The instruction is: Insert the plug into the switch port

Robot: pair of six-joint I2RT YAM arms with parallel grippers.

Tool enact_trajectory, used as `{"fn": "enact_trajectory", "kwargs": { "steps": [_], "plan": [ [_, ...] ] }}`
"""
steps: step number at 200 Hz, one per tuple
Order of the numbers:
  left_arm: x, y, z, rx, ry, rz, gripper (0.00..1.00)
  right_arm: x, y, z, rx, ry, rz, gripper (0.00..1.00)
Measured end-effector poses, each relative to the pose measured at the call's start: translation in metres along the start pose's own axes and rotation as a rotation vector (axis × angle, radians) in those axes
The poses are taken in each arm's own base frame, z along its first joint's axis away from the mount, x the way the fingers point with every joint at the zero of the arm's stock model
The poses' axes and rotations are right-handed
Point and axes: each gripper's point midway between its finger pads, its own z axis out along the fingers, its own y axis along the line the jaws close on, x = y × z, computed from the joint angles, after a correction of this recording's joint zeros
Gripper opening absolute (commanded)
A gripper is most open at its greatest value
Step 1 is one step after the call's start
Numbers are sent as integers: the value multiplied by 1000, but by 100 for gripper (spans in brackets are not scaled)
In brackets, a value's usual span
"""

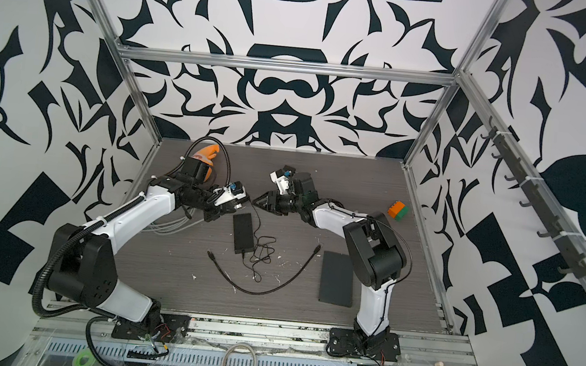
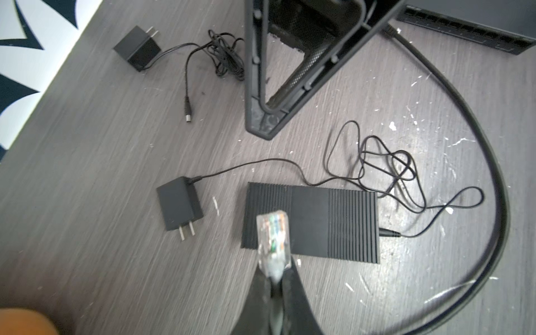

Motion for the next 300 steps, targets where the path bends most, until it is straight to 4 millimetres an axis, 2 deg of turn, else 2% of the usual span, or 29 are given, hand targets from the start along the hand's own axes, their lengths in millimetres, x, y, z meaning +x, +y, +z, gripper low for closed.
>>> {"fn": "enact_trajectory", "kwargs": {
  "steps": [61,107,131,178,236,300],
  "plan": [
    [-1,-14,4,-31,22,60,0,8,-4,1,14,-89,250,46],
    [-2,-15,7,-78,46,110,0,22,33,18,-29,-104,320,46],
    [-2,-13,8,-104,71,131,0,25,41,21,-39,-114,347,45],
    [8,-13,14,-122,105,142,0,21,37,21,-26,-149,398,39],
    [6,-8,11,-152,106,161,0,22,44,25,-50,-155,416,38],
    [4,-4,10,-171,105,167,0,30,28,35,-24,-137,449,36]
  ]
}}
